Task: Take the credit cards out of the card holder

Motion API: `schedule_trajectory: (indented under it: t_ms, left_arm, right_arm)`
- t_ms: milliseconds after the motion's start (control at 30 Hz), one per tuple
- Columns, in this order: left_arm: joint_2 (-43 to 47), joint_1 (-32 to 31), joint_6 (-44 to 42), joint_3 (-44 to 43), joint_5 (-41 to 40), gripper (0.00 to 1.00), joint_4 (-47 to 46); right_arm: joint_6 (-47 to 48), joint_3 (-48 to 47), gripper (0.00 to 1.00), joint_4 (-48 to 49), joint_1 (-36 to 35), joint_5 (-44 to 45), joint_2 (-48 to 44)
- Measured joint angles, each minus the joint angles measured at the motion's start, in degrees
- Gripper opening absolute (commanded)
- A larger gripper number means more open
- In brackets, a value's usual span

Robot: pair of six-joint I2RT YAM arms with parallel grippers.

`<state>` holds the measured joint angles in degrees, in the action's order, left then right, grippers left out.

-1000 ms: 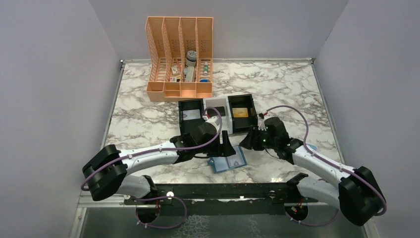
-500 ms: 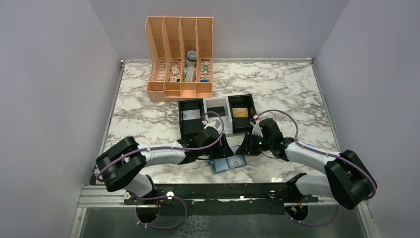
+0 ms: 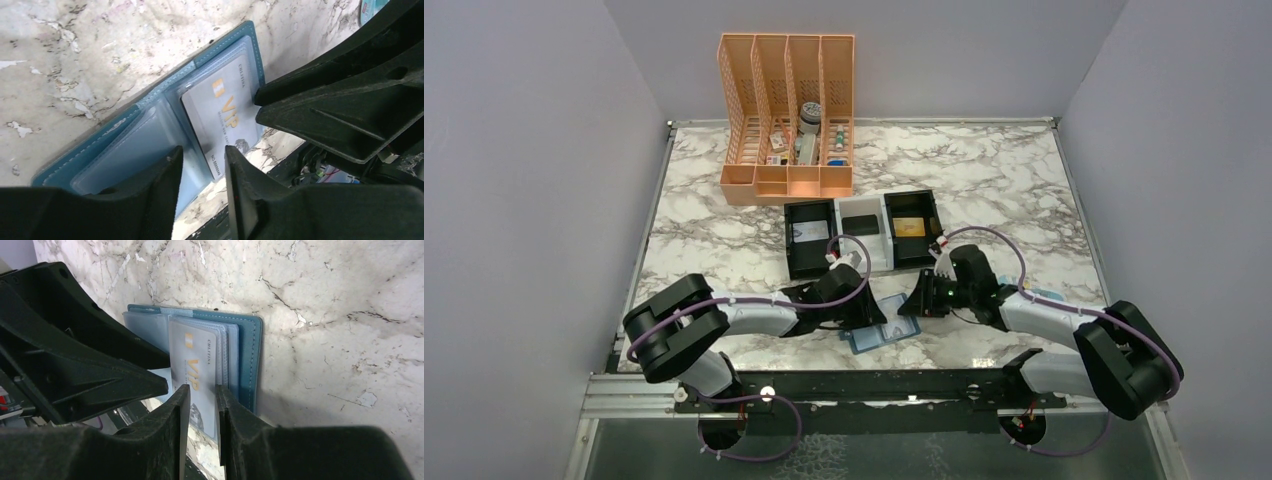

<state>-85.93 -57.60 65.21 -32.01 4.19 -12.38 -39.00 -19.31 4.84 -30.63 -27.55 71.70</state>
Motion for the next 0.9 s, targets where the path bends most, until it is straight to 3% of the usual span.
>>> schedule_trajectory:
  t_ms: [167, 433, 500, 567, 900]
  left_arm:
    - [0.0, 0.2, 2.4, 1.9, 0.0, 0.29, -2.4]
    - [-1.0, 0.2, 5.6, 3.8, 0.1, 0.27, -6.9]
    - [-1.4, 0.2, 5.8, 3.7, 0.3, 0.13, -7.5]
    - [-2.1, 0.3, 5.8, 3.7, 0.7, 0.06, -8.0]
    - [0.0, 0.5, 6.1, 5.9, 0.3, 0.04, -9.2]
  right_arm:
    - [-0.6, 0.7, 0.26, 1.7, 0.0, -0.5, 0.3]
    - [-1.6, 1.7, 0.26, 4.5, 0.0, -1.6, 1.0]
    - [-1.7, 1.9, 0.25, 5.1, 0.2, -1.9, 1.1]
    - [-1.8, 2.2, 0.25, 5.6, 0.4, -2.1, 1.2]
    - [-1.9, 2.1, 0.23, 5.4, 0.6, -1.8, 1.4]
